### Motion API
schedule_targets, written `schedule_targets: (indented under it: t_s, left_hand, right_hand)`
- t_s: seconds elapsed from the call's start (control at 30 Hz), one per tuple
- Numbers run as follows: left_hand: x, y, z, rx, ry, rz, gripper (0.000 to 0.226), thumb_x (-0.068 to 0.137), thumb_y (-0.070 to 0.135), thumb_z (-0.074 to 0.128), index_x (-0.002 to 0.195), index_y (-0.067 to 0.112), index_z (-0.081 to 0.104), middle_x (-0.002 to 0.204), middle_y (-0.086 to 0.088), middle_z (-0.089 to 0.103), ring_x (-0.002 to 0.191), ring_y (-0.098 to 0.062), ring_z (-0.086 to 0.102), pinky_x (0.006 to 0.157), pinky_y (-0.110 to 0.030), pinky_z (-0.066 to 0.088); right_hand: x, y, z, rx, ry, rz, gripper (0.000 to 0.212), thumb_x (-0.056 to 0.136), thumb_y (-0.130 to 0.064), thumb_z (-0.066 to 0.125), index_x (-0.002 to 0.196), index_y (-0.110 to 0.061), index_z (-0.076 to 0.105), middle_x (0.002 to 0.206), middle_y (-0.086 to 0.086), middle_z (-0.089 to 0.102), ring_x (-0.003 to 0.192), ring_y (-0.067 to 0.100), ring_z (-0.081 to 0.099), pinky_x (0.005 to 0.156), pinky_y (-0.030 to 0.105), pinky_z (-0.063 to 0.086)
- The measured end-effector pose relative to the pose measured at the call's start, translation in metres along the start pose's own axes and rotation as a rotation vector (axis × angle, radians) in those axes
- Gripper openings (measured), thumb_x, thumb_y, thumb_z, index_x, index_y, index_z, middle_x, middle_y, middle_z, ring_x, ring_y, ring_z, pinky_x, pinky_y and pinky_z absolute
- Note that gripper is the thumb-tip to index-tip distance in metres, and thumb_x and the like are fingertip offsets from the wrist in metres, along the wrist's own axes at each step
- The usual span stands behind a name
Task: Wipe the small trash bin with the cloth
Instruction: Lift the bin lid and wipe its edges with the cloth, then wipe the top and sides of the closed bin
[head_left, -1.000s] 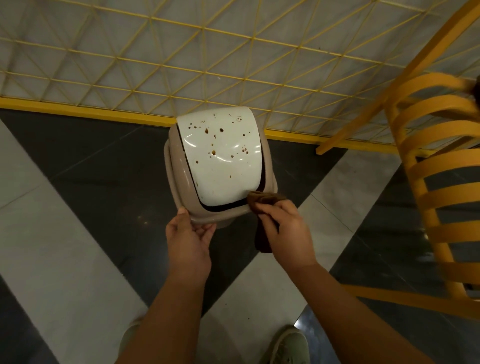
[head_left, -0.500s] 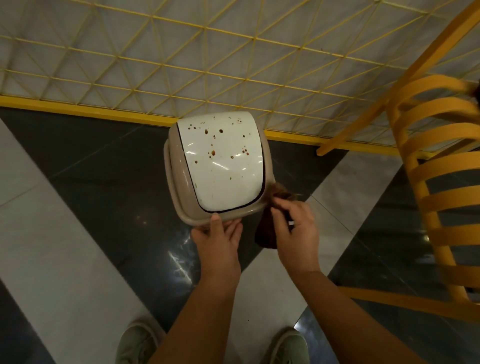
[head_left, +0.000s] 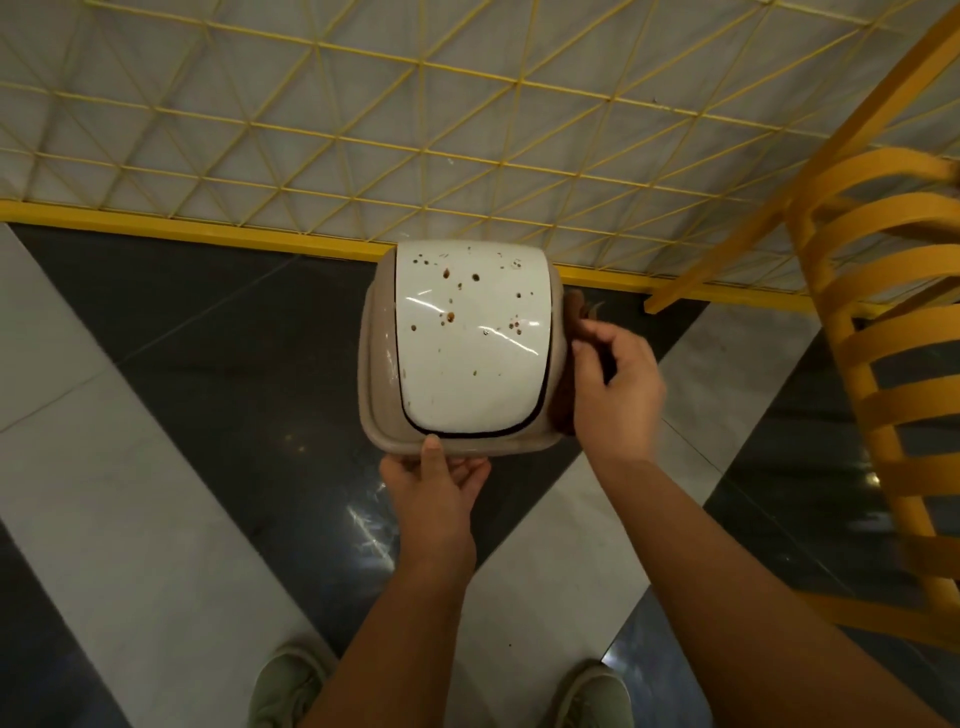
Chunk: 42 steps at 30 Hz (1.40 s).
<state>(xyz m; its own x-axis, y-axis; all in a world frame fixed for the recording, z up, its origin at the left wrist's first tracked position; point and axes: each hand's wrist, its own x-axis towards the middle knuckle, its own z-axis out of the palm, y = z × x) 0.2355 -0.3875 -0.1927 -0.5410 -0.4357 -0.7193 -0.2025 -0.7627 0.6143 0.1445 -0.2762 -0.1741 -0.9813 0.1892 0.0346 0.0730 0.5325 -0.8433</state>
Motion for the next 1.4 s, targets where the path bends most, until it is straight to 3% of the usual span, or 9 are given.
schedule_targets:
  t_s: [0.4, 0.6, 0.8, 0.87, 0.97, 1.07, 1.13, 1.27, 1.4]
  left_hand:
    - [-0.009, -0.002, 0.003, 0.027, 0.018, -0.012, 0.023, 0.100, 0.016, 0.045, 0.118, 0.030, 0.042, 0.101, 0.001, 0.060, 0.091, -0.020, 0.065, 0.089, -0.042, 0.053]
    - [-0.010, -0.004, 0.002, 0.056, 0.022, -0.011, 0.023, 0.099, 0.018, 0.046, 0.118, 0.030, 0.043, 0.101, 0.001, 0.062, 0.094, -0.021, 0.066, 0.087, -0.040, 0.053]
    - [0.014, 0.034, -0.029, 0.482, -0.036, -0.123, 0.041, 0.093, 0.038, 0.055, 0.126, 0.017, 0.043, 0.110, -0.014, 0.061, 0.099, -0.027, 0.064, 0.082, -0.037, 0.053]
    - [0.021, 0.055, -0.042, 0.690, 0.077, 0.018, 0.057, 0.086, 0.048, 0.060, 0.127, 0.013, 0.043, 0.116, -0.011, 0.057, 0.104, -0.025, 0.059, 0.083, -0.036, 0.050]
    - [0.020, 0.091, -0.041, 0.889, 0.282, 0.486, 0.060, 0.083, 0.043, 0.067, 0.131, 0.015, 0.044, 0.127, -0.011, 0.047, 0.117, -0.026, 0.048, 0.095, -0.039, 0.043]
    - [0.025, 0.125, -0.021, 1.091, -0.027, 0.864, 0.066, 0.079, 0.042, 0.071, 0.137, 0.029, 0.041, 0.141, -0.004, 0.033, 0.128, -0.013, 0.030, 0.104, -0.035, 0.031]
    - [0.034, 0.145, -0.004, 1.234, -0.265, 0.950, 0.081, 0.073, 0.044, 0.076, 0.142, 0.035, 0.034, 0.148, 0.001, 0.026, 0.132, -0.011, 0.023, 0.106, -0.034, 0.024]
    - [0.052, 0.159, 0.015, 1.407, -0.560, 0.798, 0.109, 0.058, 0.050, 0.083, 0.147, 0.043, 0.021, 0.154, 0.012, 0.017, 0.142, -0.018, 0.018, 0.114, -0.046, 0.024]
    - [0.061, 0.148, 0.015, 1.458, -0.627, 0.694, 0.116, 0.054, 0.041, 0.088, 0.148, 0.040, 0.021, 0.154, 0.019, 0.007, 0.143, -0.015, 0.014, 0.115, -0.041, 0.024]
  right_hand:
    - [-0.019, 0.009, -0.009, 0.023, -0.047, 0.106, 0.022, 0.092, -0.023, 0.055, 0.108, -0.037, 0.059, 0.114, -0.014, 0.056, 0.106, 0.004, 0.053, 0.096, 0.038, 0.048]
    - [-0.003, -0.018, -0.006, 0.010, -0.013, -0.134, 0.025, 0.092, -0.021, 0.057, 0.116, -0.028, 0.063, 0.115, -0.014, 0.053, 0.105, -0.005, 0.049, 0.093, 0.010, 0.039]
    - [-0.023, 0.008, -0.012, -0.059, -0.085, -0.141, 0.028, 0.092, -0.020, 0.057, 0.116, -0.031, 0.060, 0.114, -0.017, 0.049, 0.102, -0.010, 0.046, 0.090, 0.012, 0.038]
    - [-0.025, 0.007, -0.011, -0.064, -0.090, -0.153, 0.027, 0.091, -0.019, 0.058, 0.116, -0.031, 0.061, 0.112, -0.018, 0.049, 0.101, -0.013, 0.045, 0.090, 0.010, 0.038]
    - [-0.024, 0.005, -0.011, -0.071, -0.091, -0.140, 0.028, 0.091, -0.019, 0.058, 0.116, -0.031, 0.061, 0.113, -0.017, 0.049, 0.102, -0.009, 0.047, 0.092, 0.015, 0.041]
    - [-0.022, 0.002, -0.014, -0.089, -0.104, -0.165, 0.032, 0.091, -0.018, 0.058, 0.122, -0.028, 0.059, 0.114, -0.015, 0.048, 0.103, -0.002, 0.048, 0.094, 0.019, 0.043]
    - [-0.019, 0.000, -0.016, -0.122, -0.114, -0.199, 0.037, 0.092, -0.018, 0.058, 0.127, -0.027, 0.055, 0.116, -0.013, 0.048, 0.105, 0.001, 0.048, 0.094, 0.019, 0.043]
    - [-0.011, -0.008, -0.018, -0.191, -0.104, -0.257, 0.038, 0.092, -0.018, 0.057, 0.129, -0.026, 0.054, 0.114, -0.012, 0.047, 0.104, 0.003, 0.048, 0.091, 0.015, 0.041]
    - [0.010, -0.023, -0.011, -0.196, -0.099, -0.265, 0.040, 0.093, -0.023, 0.055, 0.133, -0.024, 0.051, 0.115, -0.011, 0.046, 0.103, -0.001, 0.044, 0.086, 0.003, 0.033]
